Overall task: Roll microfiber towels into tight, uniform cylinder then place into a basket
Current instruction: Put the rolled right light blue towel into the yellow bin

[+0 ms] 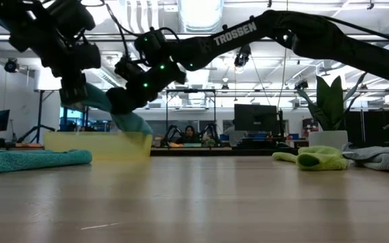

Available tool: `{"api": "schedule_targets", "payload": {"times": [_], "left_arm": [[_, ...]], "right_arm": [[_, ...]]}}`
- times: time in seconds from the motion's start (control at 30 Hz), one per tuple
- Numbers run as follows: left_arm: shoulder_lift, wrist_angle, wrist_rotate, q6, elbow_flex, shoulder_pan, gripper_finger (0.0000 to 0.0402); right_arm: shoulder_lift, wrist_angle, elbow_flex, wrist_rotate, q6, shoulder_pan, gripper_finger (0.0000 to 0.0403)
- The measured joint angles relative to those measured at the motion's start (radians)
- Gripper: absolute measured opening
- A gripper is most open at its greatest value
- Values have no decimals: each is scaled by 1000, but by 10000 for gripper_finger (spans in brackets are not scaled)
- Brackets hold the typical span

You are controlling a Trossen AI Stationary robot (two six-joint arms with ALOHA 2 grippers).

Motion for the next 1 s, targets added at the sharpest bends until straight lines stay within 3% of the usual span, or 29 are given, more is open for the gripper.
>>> {"api": "schedule_targets", "payload": {"times": [0.37,0.73,1.0], "left_arm": [[109,39,51,-18,0,0,2],[201,137,228,-96,0,0,1],[285,128,231,-118,2,-20,1]], "right_arm": [[-4,-146,1,18,-37,-13,13],[-12,-399,1,36,-5,-17,13],[-11,-451,-1,69,15,-17,13]]}}
